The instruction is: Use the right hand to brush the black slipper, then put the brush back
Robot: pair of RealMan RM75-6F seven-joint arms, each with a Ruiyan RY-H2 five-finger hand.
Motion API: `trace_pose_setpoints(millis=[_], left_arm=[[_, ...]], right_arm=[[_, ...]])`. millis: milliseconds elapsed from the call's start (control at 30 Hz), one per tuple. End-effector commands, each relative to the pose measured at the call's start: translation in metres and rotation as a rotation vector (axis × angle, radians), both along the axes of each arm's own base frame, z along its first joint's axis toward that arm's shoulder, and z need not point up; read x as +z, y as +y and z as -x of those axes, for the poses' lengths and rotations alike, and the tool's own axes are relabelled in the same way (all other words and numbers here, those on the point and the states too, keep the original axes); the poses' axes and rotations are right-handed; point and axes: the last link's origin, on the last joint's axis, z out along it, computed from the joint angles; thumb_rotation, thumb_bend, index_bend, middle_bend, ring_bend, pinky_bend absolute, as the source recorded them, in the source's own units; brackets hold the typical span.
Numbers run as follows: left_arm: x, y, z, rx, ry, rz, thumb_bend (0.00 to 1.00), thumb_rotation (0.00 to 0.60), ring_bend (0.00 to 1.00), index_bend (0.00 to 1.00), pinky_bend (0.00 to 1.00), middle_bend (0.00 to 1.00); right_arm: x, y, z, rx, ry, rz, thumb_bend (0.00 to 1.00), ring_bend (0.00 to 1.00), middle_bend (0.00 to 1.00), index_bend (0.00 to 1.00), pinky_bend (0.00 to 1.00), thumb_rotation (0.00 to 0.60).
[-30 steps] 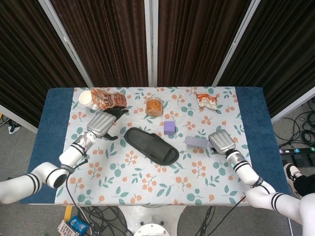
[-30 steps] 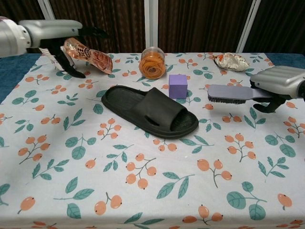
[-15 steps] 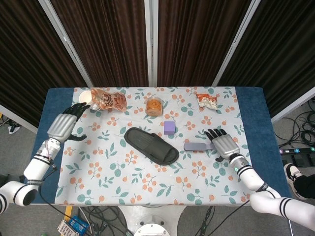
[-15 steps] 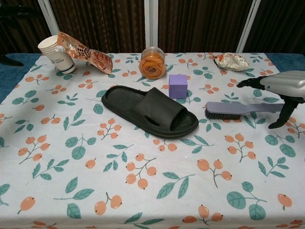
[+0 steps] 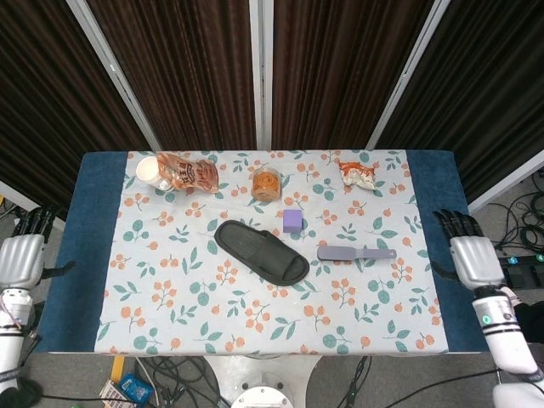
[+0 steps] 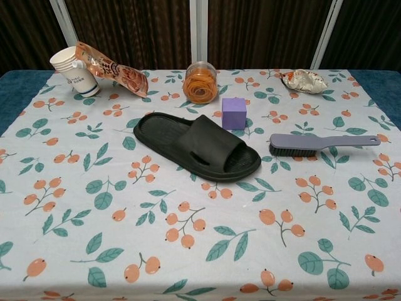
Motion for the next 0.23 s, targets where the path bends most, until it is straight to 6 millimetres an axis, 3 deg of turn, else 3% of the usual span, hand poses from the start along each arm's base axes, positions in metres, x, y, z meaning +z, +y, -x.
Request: trace_pose_setpoints(millis=[33,233], left_arm=[[-0.006,-0.035,-0.001,0.014,0.022,-0.036,0.18,0.600,0.07,0.12,0.16,0.15],[-0.016,-0.066,-0.012,0.006,0.039,-0.060,0.18,0.600,0.07,0.12,0.16,0.15]], right_arm=[[0.015,0.052,0.016,-0.028,-0.038,0.082,0.16,0.00,0.05,0.00,0.07,0.600],[0.017,0.090,0.020,-0.019,-0.076,0.136,0.16,0.00,0.06,0.00,0.07,0.600]])
